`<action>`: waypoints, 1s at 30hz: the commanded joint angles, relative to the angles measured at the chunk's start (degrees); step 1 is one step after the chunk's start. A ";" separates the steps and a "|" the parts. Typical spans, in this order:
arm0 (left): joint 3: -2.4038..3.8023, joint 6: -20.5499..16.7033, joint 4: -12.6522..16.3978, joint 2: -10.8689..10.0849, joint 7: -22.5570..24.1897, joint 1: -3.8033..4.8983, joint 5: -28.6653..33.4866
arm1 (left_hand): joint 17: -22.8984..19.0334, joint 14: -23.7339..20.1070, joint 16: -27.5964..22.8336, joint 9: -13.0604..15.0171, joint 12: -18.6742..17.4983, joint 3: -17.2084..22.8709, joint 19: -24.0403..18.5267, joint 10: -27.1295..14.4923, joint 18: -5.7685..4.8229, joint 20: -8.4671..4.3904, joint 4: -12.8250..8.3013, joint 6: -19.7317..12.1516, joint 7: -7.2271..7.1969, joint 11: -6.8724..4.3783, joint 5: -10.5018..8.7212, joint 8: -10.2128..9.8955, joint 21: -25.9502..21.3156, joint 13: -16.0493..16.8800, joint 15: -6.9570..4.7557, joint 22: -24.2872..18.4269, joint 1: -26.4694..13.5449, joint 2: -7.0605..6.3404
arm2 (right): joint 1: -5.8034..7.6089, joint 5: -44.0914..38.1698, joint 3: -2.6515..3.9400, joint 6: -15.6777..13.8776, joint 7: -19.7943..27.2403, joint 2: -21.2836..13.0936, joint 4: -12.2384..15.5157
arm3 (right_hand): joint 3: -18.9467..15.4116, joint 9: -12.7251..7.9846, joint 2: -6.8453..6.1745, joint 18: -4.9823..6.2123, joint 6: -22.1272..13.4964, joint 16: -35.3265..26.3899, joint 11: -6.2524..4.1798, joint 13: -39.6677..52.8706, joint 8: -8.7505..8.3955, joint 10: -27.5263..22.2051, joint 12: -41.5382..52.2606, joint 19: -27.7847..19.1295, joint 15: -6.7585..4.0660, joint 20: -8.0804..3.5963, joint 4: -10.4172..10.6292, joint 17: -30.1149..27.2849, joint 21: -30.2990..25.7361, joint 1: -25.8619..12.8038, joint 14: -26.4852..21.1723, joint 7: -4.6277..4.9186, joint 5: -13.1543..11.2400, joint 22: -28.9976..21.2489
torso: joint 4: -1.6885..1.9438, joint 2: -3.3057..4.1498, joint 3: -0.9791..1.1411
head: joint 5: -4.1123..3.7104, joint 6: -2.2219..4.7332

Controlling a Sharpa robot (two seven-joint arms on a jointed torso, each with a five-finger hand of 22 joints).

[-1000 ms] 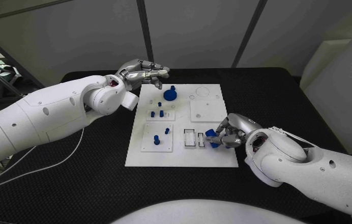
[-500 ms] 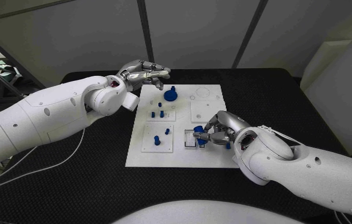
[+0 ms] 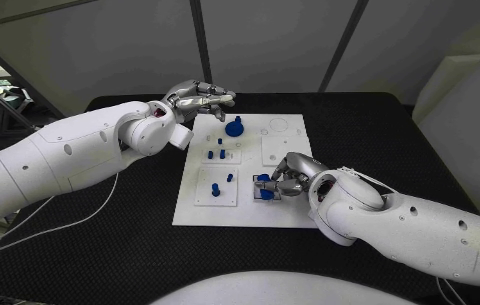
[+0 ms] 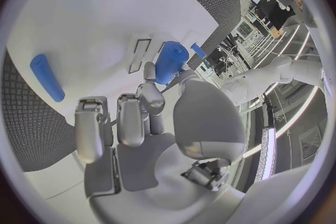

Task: Assemble the parts on the task board

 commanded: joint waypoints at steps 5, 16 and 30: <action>0.05 0.67 0.17 -0.02 0.07 0.13 0.34 | -0.09 -0.03 -0.21 0.05 -0.22 -0.48 0.41 -0.22 -0.76 0.02 0.00 -0.15 -0.16 0.02 -0.32 -0.22 -0.21 0.07 0.28 -0.07 -0.13 0.61 | 0.14 0.28 0.03 1.76 -0.49 0.80 -0.67 | -0.62 0.65 -1.23 -0.86 0.48 0.16 -0.38 0.09 -0.17 0.10 -0.68 6.04 -0.45 -0.45 0.21 -0.03 0.18 -2.55 2.70 -0.06 -1.05 15.09 | -0.10 -0.03 0.00 | 0.29 -0.16; 0.05 0.75 0.18 -0.11 -0.07 0.15 0.34 | -0.09 -0.05 -0.24 0.06 -0.23 -0.53 0.42 -0.25 -0.76 0.03 0.05 -0.16 -0.17 0.03 -0.32 -0.23 -0.27 0.08 0.29 -0.12 -0.16 0.63 | 0.15 -2.30 0.03 -1.71 -2.02 1.03 -1.32 | -14.78 1.88 -6.89 -0.80 -0.78 -1.26 -0.13 -2.08 -1.34 -1.11 -4.10 5.93 -0.36 -0.50 0.45 -2.35 0.01 -10.08 2.08 0.29 -5.72 14.92 | -0.16 -0.03 0.04 | 0.67 0.00; 0.05 0.91 0.09 -0.02 -0.04 0.14 0.34 | -0.09 -0.07 -0.26 0.07 -0.24 -0.58 0.43 -0.28 -0.76 0.04 0.06 -0.18 -0.17 0.03 -0.32 -0.25 -0.33 0.09 0.29 -0.16 -0.16 0.63 | 0.11 -3.16 0.04 -3.88 1.33 -0.75 1.63 | -9.62 3.10 -0.81 -0.86 0.02 -1.04 -0.21 -1.45 -1.29 -0.59 -3.88 6.04 -0.35 -0.41 -1.09 -1.60 0.18 -1.27 2.36 0.11 -5.10 15.09 | -0.17 -0.06 0.13 | 0.74 0.00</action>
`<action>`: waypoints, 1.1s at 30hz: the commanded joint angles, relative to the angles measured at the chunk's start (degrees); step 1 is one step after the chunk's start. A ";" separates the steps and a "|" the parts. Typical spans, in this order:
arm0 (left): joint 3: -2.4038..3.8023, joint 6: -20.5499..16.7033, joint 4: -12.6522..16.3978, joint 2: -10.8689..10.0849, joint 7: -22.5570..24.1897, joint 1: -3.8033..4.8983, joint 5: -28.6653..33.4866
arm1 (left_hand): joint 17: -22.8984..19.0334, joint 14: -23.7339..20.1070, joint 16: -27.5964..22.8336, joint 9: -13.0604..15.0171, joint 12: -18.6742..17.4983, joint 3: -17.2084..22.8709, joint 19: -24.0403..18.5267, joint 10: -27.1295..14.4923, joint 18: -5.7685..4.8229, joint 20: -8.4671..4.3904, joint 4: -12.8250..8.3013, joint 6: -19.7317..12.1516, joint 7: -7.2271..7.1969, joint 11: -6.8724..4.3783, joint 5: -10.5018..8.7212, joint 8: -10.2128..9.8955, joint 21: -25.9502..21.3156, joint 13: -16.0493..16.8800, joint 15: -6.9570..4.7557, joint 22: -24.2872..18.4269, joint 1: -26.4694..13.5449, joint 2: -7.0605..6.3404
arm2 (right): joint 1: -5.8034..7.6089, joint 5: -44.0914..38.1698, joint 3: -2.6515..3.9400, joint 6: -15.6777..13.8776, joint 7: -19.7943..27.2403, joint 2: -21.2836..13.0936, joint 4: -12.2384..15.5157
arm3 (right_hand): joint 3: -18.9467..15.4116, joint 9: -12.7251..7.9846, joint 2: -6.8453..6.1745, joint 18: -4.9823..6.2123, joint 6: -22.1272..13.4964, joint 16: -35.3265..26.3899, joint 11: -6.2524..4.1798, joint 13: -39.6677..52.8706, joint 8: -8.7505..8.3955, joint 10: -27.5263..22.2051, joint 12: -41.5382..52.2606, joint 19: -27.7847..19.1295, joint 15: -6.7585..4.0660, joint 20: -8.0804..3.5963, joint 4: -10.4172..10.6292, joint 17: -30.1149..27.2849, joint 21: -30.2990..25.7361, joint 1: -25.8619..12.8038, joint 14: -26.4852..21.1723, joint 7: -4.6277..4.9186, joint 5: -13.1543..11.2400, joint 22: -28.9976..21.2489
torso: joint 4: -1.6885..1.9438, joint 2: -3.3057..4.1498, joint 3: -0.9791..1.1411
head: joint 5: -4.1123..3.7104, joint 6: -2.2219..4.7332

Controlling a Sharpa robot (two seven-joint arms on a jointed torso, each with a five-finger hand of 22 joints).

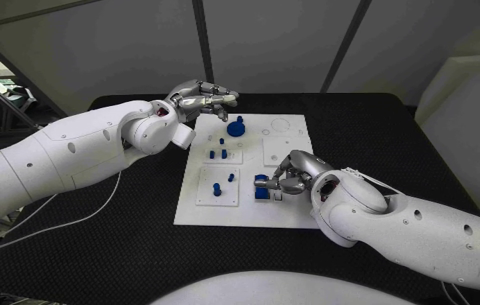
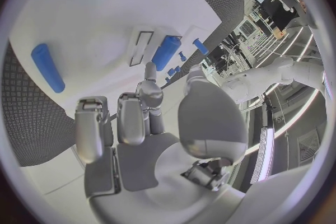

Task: Assemble the parts on the task board

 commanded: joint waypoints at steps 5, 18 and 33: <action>0.04 0.71 0.00 0.07 0.13 0.10 0.33 | -0.09 -0.07 -0.26 0.08 -0.24 -0.26 0.43 -0.28 -0.76 0.04 0.06 -0.18 -0.17 0.03 -0.32 -0.25 -0.33 0.07 0.29 -0.06 -0.16 0.63 | 0.06 -1.06 0.04 0.19 3.57 -1.17 1.81 | 2.82 1.09 3.19 -0.86 0.81 0.17 -0.20 0.43 -0.23 0.41 0.11 6.05 -0.27 -0.52 -5.67 0.72 0.18 11.00 2.27 -0.38 3.61 15.09 | -0.02 -0.04 -0.06 | -0.03 0.01; 0.04 0.83 -0.19 0.29 0.04 0.10 0.33 | -0.09 -0.07 -0.26 0.08 -0.24 -0.26 0.43 -0.28 -0.76 0.04 0.06 -0.18 -0.17 0.03 -0.32 -0.25 -0.33 0.07 0.29 -0.06 -0.16 0.63 | 0.06 -2.97 0.01 2.82 2.26 0.26 -0.61 | 2.96 1.81 5.47 -0.86 1.64 0.44 -0.67 0.65 -0.68 0.63 -0.27 6.05 -0.60 -0.81 -11.35 1.48 0.18 17.53 2.40 -0.91 4.62 15.09 | 0.06 0.01 -0.04 | -0.19 0.19; 0.03 0.86 -0.24 0.26 -0.01 0.10 0.33 | -0.10 -0.11 -0.30 0.10 -0.25 -0.30 0.45 -0.31 -0.76 0.04 0.07 -0.19 -0.17 0.02 -0.32 -0.26 -0.42 0.09 0.29 -0.12 -0.10 0.69 | 0.03 -4.68 0.00 -0.29 1.66 0.73 -1.54 | 1.52 2.07 7.34 -0.86 2.74 0.58 -1.04 0.80 -1.23 0.97 -0.61 6.05 -0.93 -1.15 -13.08 1.94 0.18 17.58 2.46 -1.36 9.68 15.09 | -0.02 0.02 -0.04 | -0.36 0.20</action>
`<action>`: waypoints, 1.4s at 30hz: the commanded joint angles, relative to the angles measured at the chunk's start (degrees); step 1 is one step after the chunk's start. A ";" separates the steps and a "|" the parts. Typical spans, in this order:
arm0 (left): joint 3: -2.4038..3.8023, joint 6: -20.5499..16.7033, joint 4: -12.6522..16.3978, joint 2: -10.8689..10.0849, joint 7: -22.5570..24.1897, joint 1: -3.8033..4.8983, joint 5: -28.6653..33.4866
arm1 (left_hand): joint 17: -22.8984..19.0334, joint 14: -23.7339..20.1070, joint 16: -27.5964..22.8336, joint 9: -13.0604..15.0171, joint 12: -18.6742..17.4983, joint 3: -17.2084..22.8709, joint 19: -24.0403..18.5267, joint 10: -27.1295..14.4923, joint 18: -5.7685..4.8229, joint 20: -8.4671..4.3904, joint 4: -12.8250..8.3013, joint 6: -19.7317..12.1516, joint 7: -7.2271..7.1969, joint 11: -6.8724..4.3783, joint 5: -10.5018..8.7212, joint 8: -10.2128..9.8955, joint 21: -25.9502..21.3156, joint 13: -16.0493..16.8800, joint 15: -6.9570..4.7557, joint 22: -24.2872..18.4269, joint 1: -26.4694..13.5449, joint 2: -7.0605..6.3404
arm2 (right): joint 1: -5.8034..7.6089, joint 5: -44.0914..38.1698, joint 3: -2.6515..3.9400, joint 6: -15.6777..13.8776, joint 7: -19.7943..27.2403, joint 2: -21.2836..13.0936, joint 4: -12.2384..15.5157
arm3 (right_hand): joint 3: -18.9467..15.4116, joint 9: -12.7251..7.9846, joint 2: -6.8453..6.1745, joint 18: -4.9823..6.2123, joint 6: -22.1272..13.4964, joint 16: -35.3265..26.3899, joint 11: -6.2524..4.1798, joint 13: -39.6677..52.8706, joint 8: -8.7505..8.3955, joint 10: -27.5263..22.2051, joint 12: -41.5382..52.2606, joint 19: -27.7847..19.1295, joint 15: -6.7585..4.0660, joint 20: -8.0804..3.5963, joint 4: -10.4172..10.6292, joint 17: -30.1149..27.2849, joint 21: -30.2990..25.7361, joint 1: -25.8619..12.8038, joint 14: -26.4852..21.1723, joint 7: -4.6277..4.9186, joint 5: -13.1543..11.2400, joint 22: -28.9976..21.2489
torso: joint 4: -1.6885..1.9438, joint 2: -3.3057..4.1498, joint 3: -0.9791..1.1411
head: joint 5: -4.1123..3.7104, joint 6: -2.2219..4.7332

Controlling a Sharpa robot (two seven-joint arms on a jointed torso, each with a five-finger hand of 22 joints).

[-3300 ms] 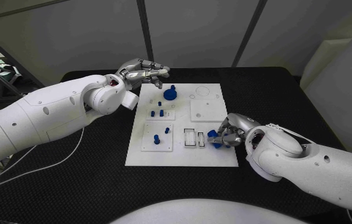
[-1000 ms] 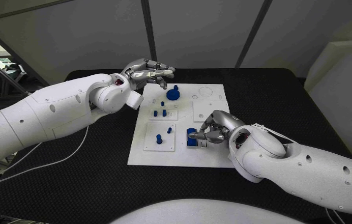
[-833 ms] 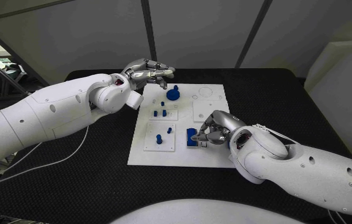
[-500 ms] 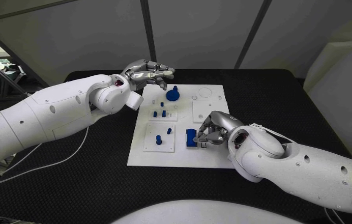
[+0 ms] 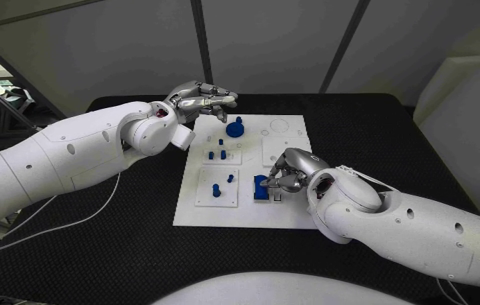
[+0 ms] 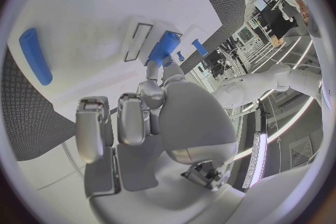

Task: Assemble the parts on the task board

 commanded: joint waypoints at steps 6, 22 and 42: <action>0.03 0.60 0.10 -0.26 0.07 0.09 0.33 | -0.10 -0.11 -0.30 0.05 -0.25 -0.30 0.45 -0.30 -0.76 0.04 0.08 -0.19 -0.17 0.02 -0.32 -0.26 -0.19 0.09 0.29 -0.05 -0.10 0.69 | -0.08 -1.47 -0.10 -3.36 1.14 -3.48 2.73 | -1.21 0.06 0.37 -0.86 0.28 0.11 -0.09 -0.29 -0.68 0.02 -0.92 6.03 -0.46 -0.32 -0.20 -0.30 0.18 -1.06 2.37 0.09 1.56 15.10 | -0.11 -0.06 0.02 | 0.02 0.24; -0.04 0.48 0.39 -0.90 0.08 0.03 0.33 | -0.10 -0.11 -0.30 0.05 -0.25 -0.30 0.45 -0.30 -0.76 0.04 0.08 -0.19 -0.17 0.02 -0.32 -0.26 -0.19 0.09 0.29 -0.05 -0.10 0.69 | -0.08 3.18 0.06 -3.02 2.64 -16.44 7.95 | -4.31 -2.87 1.09 -0.84 -6.19 -0.78 1.76 -1.70 -1.53 -0.70 -3.36 5.99 1.07 1.03 -0.57 -1.52 0.11 -3.32 2.12 2.37 1.77 15.03 | -0.31 0.02 -0.06 | -1.51 0.61; -0.06 0.66 0.34 -0.82 0.20 -0.08 0.33 | -0.10 -0.13 -0.34 0.07 -0.25 -0.37 0.47 -0.32 -0.76 0.05 0.12 -0.18 -0.17 0.03 -0.32 -0.27 -0.30 0.12 0.30 -0.13 -0.07 0.75 | -1.03 -2.59 0.01 1.26 -3.26 -16.23 6.22 | -6.82 -2.57 1.06 -0.83 -3.76 -0.85 1.42 -1.73 -1.12 -0.50 -3.73 5.98 0.82 0.97 1.11 -1.37 0.08 -6.60 2.17 1.86 1.73 15.01 | -0.11 -0.02 -0.04 | -2.11 0.07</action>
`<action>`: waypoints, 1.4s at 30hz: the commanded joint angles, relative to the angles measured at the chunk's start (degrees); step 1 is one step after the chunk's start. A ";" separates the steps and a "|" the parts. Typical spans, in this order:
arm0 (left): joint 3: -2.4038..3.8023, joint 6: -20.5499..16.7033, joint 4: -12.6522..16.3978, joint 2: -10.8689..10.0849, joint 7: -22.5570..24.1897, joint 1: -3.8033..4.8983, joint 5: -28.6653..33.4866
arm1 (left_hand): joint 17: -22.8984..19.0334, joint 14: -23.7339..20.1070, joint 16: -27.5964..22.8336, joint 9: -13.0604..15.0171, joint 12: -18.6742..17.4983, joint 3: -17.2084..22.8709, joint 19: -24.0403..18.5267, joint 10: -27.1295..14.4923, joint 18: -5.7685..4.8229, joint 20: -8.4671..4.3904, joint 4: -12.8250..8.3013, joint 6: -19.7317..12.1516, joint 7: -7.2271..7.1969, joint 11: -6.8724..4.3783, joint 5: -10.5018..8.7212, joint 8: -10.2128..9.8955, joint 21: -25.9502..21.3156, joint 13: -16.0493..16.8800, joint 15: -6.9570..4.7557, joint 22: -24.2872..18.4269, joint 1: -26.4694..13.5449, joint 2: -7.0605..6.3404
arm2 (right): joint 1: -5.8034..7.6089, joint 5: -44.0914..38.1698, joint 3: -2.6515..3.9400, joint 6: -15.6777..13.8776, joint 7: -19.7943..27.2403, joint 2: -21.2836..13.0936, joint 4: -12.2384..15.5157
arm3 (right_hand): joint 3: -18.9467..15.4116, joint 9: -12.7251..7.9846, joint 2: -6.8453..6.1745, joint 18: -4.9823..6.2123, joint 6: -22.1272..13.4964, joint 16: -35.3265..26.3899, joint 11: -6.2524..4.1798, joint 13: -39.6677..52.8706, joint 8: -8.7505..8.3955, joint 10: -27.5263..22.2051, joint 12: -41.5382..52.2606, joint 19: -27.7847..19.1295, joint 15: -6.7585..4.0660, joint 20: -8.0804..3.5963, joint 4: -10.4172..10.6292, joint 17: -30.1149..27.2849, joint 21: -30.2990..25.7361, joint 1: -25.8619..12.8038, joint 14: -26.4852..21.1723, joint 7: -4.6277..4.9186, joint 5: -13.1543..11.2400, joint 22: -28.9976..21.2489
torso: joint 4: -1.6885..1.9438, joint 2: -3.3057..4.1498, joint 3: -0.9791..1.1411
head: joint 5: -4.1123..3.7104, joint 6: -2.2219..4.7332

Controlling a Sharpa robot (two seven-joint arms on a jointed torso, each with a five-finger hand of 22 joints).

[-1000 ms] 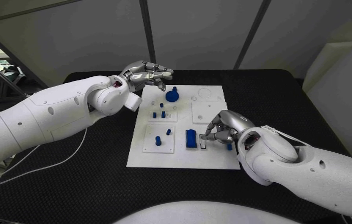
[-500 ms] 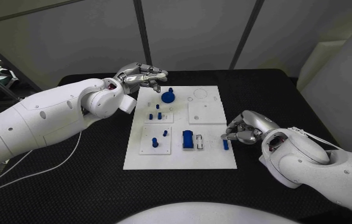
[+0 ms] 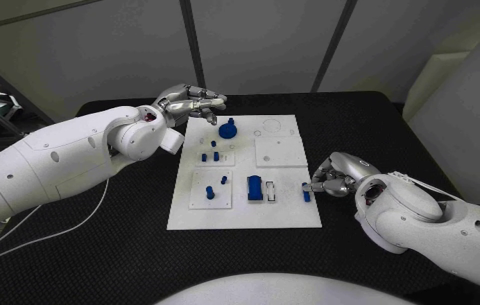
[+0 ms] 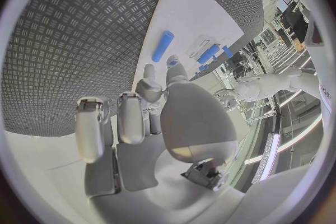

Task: Assemble the parts on the task board

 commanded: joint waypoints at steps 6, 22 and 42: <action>0.04 0.64 0.06 0.12 0.25 0.07 0.33 | -0.05 -0.13 -0.34 0.09 -0.25 -0.37 0.47 -0.32 -0.76 0.05 0.12 -0.18 -0.17 0.03 -0.32 -0.27 -0.30 0.09 0.30 -0.07 0.03 0.64 | -1.12 -1.20 0.01 1.68 -1.03 1.38 -1.00 | -0.36 0.13 0.26 -0.87 0.50 -0.12 -0.09 0.16 0.08 0.37 -0.11 6.04 0.26 0.32 0.12 0.21 0.18 -0.53 2.31 -0.08 0.18 15.09 | 0.18 -0.04 -0.06 | -0.07 -0.03; 0.03 0.64 -0.02 0.01 0.21 0.06 0.33 | -0.05 -0.13 -0.34 0.09 -0.25 -0.37 0.47 -0.32 -0.76 0.05 0.12 -0.18 -0.17 0.03 -0.32 -0.27 -0.30 0.09 0.30 -0.07 0.03 0.64 | -2.57 -0.74 0.00 4.39 -1.55 3.05 -2.74 | 0.64 0.32 2.23 -0.87 1.16 -0.13 -0.56 0.33 -0.12 0.28 -0.28 6.04 -0.14 -0.01 -1.88 0.34 0.18 3.45 2.34 -0.60 1.07 15.10 | 0.09 -0.03 -0.04 | 0.16 -0.13; 0.03 0.80 -0.11 0.19 0.15 0.02 0.33 | -0.05 -0.15 -0.36 0.11 -0.26 -0.43 0.49 -0.33 -0.76 0.05 0.16 -0.18 -0.18 0.03 -0.32 -0.28 -0.38 0.12 0.31 -0.13 0.04 0.70 | -2.56 7.12 0.10 -9.95 3.26 2.84 1.27 | 3.73 -0.46 6.88 -0.87 1.44 0.62 -1.04 0.66 -0.44 0.75 -0.45 6.04 -0.59 -0.56 -7.41 1.95 0.18 7.77 2.67 -1.11 11.01 15.10 | 0.24 -0.05 -0.13 | 0.22 0.07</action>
